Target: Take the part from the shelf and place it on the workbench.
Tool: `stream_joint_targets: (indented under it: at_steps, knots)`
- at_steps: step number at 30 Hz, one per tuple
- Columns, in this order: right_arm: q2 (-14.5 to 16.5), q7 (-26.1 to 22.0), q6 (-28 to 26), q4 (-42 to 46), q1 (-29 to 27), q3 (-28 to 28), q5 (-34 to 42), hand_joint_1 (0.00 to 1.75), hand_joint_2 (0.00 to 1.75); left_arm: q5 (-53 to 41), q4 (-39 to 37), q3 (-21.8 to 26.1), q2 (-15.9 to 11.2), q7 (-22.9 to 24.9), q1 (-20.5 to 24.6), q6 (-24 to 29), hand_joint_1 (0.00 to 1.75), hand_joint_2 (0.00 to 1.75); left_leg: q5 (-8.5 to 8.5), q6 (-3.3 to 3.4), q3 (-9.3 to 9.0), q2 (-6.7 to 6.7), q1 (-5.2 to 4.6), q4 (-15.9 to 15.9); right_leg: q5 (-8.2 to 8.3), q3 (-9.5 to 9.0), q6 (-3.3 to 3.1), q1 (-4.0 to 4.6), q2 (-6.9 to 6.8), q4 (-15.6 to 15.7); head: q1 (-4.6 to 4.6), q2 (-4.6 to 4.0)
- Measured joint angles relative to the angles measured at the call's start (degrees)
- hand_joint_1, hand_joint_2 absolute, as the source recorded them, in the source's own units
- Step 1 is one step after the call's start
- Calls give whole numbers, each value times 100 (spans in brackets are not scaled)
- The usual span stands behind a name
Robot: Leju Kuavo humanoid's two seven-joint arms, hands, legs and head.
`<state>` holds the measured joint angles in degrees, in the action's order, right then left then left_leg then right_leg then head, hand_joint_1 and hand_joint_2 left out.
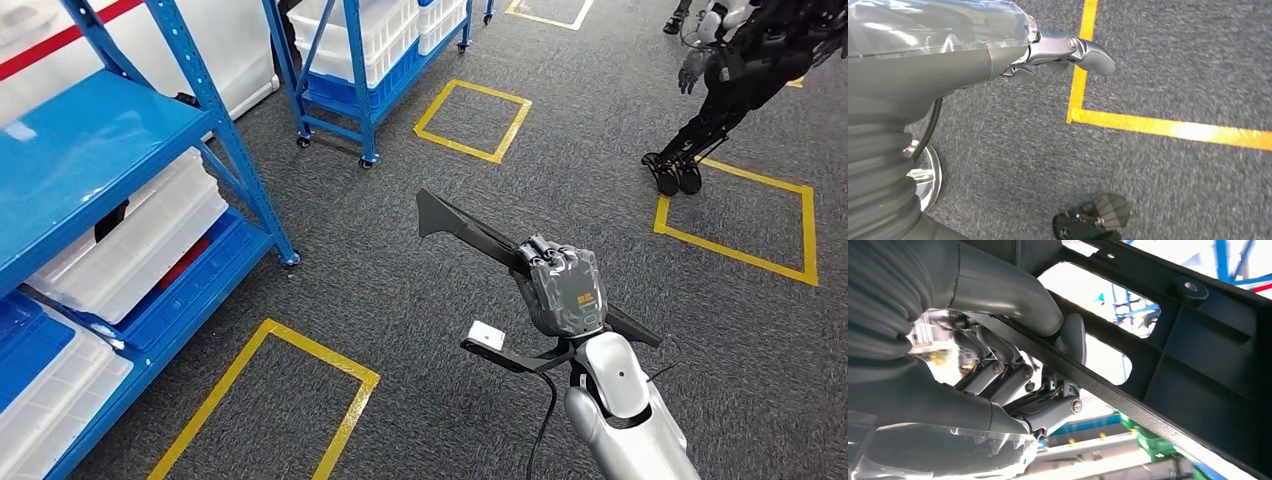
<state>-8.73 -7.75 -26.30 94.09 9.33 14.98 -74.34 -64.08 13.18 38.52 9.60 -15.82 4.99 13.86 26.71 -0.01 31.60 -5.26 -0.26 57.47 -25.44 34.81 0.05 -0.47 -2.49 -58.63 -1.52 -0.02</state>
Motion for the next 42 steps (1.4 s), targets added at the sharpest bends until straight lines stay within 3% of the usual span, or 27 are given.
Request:
stream_joint_targets:
  at_steps: [1, 3, 5, 6, 7, 8, 9, 10, 12, 14, 16, 18, 20, 22, 23, 24, 26, 28, 29, 31, 33, 34, 36, 38, 39, 40, 42]
  knots:
    - [1, 1, -4, 0, -9, 0, 0, 175, 175, -9, 0, 2, 2, -7, 4, -2, 0, 175, 23, -36, -3, 1, 13, 14, 8, 2, -32, -4, 51, 11, 0, 0]
    - [1, 1, -23, 4, -36, -1, 1, 175, 175, -29, 0, 2, 4, -20, 8, -4, 0, 175, 201, -94, 75, 174, 42, 233, 32, -4, -106, -22, 153, 38, -1, 0]
    - [0, 1, -46, 7, -81, -1, 1, 175, 175, -40, 0, 3, 4, -27, -7, -3, 0, 175, 576, -123, 361, 406, 57, 896, 41, -7, -160, -22, 250, 46, -1, 0]
    - [-1, 1, -58, 7, -113, -2, 2, 175, 175, -46, -1, 3, 5, -27, -21, -2, 0, 175, 748, -127, 545, 448, 57, 1300, 41, -4, -175, -13, 310, 43, -1, 0]
    - [-1, 1, -69, 7, -148, -3, 3, 175, 175, -58, -1, 4, 6, -30, -35, 1, 0, 175, 835, -128, 684, 464, 57, 1597, 40, -2, -182, -5, 378, 38, -1, 0]
    - [-2, 2, -79, 7, -183, -6, 7, 175, 175, -71, -2, 4, 7, -33, -45, 3, 0, 175, 813, -123, 742, 471, 57, 1705, 39, -1, -184, 1, 450, 31, -1, 0]
    - [-3, 3, -87, 8, -215, -10, 11, 175, 175, -82, -2, 4, 8, -37, -49, 6, 0, 175, 670, -111, 688, 481, 58, 1567, 37, -2, -181, 3, 526, 20, -1, 0]
    - [-5, 4, -93, 11, -242, -19, 15, 175, 175, -93, -2, 4, 9, -40, -49, 9, 0, 175, 451, -91, 539, 521, 60, 1225, 34, -4, -176, 3, 600, 9, -1, 0]
    - [-16, 10, -121, 30, -293, -47, 21, 175, 175, -111, -4, 4, 9, -37, -48, 15, 0, 175, 110, -40, 199, 743, 71, 453, 25, 10, -146, 3, 737, -19, 0, 0]
    - [-37, 18, -158, 61, -356, -89, 27, 175, 175, -140, -7, 4, 11, -17, -43, 18, 0, 175, 45, -4, 58, 899, 67, 124, 38, 51, -82, -10, 842, -31, 0, 0]
    - [-70, 24, -180, 103, -438, -141, 38, 175, 175, -174, -9, 4, 20, 23, -25, 11, 0, 175, 27, 45, 41, 828, 61, 70, 62, 79, -4, -32, 917, -18, 0, 0]
    - [-107, 31, -193, 155, -503, -191, 53, 175, 175, -204, -9, 4, 37, 66, 4, -10, 0, 175, -21, 127, 5, 715, 72, -10, -30, 142, 54, -26, 741, -141, 1, 0]
    - [-131, 40, -204, 199, -535, -222, 64, 175, 175, -220, -9, 4, 51, 96, 21, -41, 0, 175, -41, 183, -17, 588, 64, -54, -336, 402, 97, -24, 444, -688, 1, 0]
    - [-137, 48, -207, 224, -587, -246, 68, 175, 175, -225, -9, 4, 54, 116, 23, -65, 0, 175, -31, 199, -16, 455, 47, -51, -620, 757, 137, -49, 328, -1400, 1, 0]
    - [-138, 52, -207, 233, -625, -258, 68, 175, 175, -227, -9, 4, 54, 122, 24, -73, 0, 175, -23, 197, -18, 391, 43, -49, -633, 839, 154, -64, 305, -1560, 1, 0]
    - [-139, 54, -207, 243, -662, -269, 68, 175, 175, -230, -9, 4, 55, 124, 28, -78, 0, 175, -13, 189, -21, 331, 42, -45, -538, 801, 166, -77, 281, -1487, 1, 0]
    - [-144, 57, -207, 286, -709, -289, 68, 175, 175, -234, -9, 4, 60, 124, 38, -86, 0, 175, 20, 154, -39, 221, 41, -27, -191, 421, 172, -89, 143, -766, 1, 0]
    - [-149, 60, -207, 332, -721, -302, 67, 175, 175, -237, -9, 3, 64, 124, 49, -90, 0, 175, 65, 90, -54, 138, 15, 2, 0, 94, 116, -56, -13, -146, 0, 0]
    - [-152, 62, -207, 351, -728, -308, 67, 175, 175, -240, -9, 3, 65, 125, 55, -92, 0, 175, 83, 55, -63, 100, 4, 9, 4, 43, 77, -33, -37, -38, 0, 0]
    - [-160, 67, -207, 387, -753, -323, 65, 175, 175, -254, -9, 2, 67, 125, 70, -98, 0, 175, 105, -11, -93, 22, 0, -3, 0, 48, -1, -6, 62, -29, -1, 0]
    - [-164, 67, -204, 419, -767, -333, 59, 175, 175, -266, -9, 2, 69, 125, 88, -108, 0, 175, 205, -74, -72, 110, 24, 101, 18, 32, -71, -23, 149, 8, -1, 0]
    - [-163, 67, -199, 432, -761, -335, 55, 175, 175, -267, -9, 2, 69, 124, 96, -113, 0, 175, 334, -97, 10, 218, 36, 297, 27, 23, -104, -36, 191, 25, -1, 0]
    - [-160, 67, -174, 441, -733, -335, 43, 175, 175, -262, -9, 2, 68, 125, 99, -125, 0, 175, 714, -121, 353, 429, 48, 1034, 32, 16, -147, -31, 282, 35, -1, 0]
    - [-149, 68, -123, 438, -703, -334, 27, 175, 175, -259, -9, 2, 68, 127, 93, -138, 0, 175, 922, -117, 690, 472, 47, 1699, 30, 15, -162, -10, 396, 29, -1, 0]
    - [-141, 69, -96, 437, -688, -334, 18, 175, 175, -260, -9, 2, 68, 130, 94, -144, 0, 175, 854, -103, 731, 477, 47, 1743, 30, 12, -163, -1, 462, 24, -1, 0]
    - [-132, 72, -73, 435, -673, -333, 10, 175, 175, -260, -9, 2, 68, 134, 98, -148, 0, 175, 675, -82, 655, 492, 47, 1536, 29, 7, -163, 4, 528, 18, -1, 0]
    - [-106, 76, -42, 435, -642, -333, 0, 175, 175, -260, -9, 2, 61, 142, 111, -150, 0, 175, 236, -24, 313, 653, 44, 730, 26, 1, -151, 12, 654, 1, -1, 0]
